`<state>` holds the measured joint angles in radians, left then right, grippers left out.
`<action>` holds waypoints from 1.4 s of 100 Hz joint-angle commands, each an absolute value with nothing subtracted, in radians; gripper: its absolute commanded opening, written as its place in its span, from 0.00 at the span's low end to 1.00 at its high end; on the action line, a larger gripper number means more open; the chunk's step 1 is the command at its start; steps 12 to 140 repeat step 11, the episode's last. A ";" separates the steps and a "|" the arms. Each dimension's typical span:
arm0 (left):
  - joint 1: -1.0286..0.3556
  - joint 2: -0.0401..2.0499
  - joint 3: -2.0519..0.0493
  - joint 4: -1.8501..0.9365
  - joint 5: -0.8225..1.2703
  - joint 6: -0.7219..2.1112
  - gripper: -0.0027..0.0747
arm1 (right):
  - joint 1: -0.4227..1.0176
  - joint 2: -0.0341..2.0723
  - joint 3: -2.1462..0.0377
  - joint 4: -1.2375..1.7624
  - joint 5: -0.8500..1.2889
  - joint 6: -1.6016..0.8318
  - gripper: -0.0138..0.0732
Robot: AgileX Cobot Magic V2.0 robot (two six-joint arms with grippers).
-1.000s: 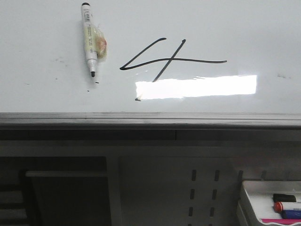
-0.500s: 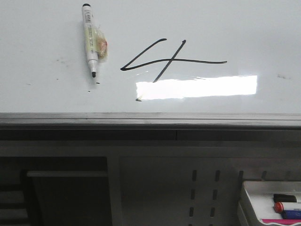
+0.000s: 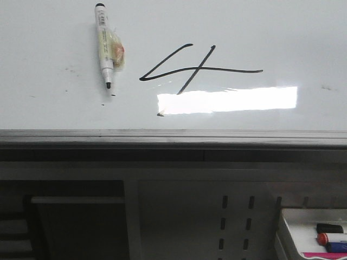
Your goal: Write number 4 on whiteboard
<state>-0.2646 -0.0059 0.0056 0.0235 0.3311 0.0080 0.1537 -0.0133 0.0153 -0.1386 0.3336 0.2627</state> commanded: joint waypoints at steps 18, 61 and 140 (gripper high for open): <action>-0.260 -0.029 0.039 0.023 0.269 0.000 0.01 | 0.146 -0.024 0.035 -0.137 0.310 0.250 0.11; -0.260 -0.029 0.039 0.023 0.269 0.000 0.01 | 0.146 -0.024 0.035 -0.137 0.310 0.250 0.11; -0.260 -0.029 0.039 0.023 0.269 0.000 0.01 | 0.146 -0.024 0.035 -0.137 0.310 0.250 0.11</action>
